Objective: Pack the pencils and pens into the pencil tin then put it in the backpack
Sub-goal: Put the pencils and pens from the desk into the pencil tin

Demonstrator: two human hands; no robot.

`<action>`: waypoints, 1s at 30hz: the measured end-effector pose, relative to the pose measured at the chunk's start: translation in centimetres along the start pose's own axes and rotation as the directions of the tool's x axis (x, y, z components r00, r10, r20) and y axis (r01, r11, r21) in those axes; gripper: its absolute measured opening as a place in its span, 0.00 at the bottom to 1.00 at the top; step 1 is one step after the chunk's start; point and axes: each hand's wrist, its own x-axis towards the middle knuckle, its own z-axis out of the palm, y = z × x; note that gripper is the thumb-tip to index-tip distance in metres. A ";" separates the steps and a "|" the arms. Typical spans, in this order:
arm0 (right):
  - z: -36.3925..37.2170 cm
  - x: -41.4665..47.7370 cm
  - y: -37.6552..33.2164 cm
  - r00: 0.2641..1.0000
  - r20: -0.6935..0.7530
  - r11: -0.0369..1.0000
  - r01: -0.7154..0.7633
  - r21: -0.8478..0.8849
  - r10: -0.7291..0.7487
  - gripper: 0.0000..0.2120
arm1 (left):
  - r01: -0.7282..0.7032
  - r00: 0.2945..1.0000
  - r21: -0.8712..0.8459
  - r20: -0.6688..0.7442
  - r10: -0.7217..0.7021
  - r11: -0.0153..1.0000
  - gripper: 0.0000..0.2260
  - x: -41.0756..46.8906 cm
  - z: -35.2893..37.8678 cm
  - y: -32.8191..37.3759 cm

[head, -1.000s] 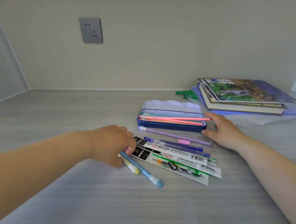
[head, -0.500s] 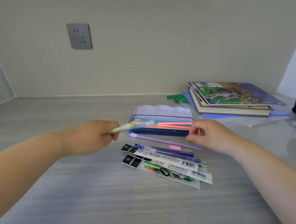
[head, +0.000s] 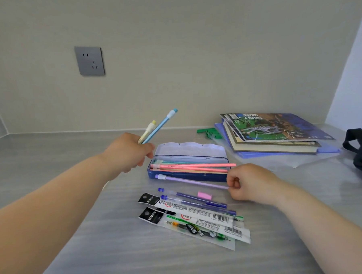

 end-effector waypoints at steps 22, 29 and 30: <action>1.1 0.9 -3.1 0.977 -0.055 0.417 -0.036 0.908 0.205 0.13 | 0.010 0.998 -0.485 0.062 0.023 0.875 0.13 1.4 6.0 4.4; 0.7 1.6 1.3 0.797 -0.283 0.648 -0.170 0.743 0.534 0.10 | -0.096 0.993 -0.506 -0.110 0.046 0.857 0.17 4.2 4.2 4.8; 0.9 1.7 2.0 0.767 -0.243 0.608 -0.232 0.759 0.595 0.13 | -0.116 0.989 -0.484 -0.133 0.059 0.867 0.17 4.6 3.7 4.8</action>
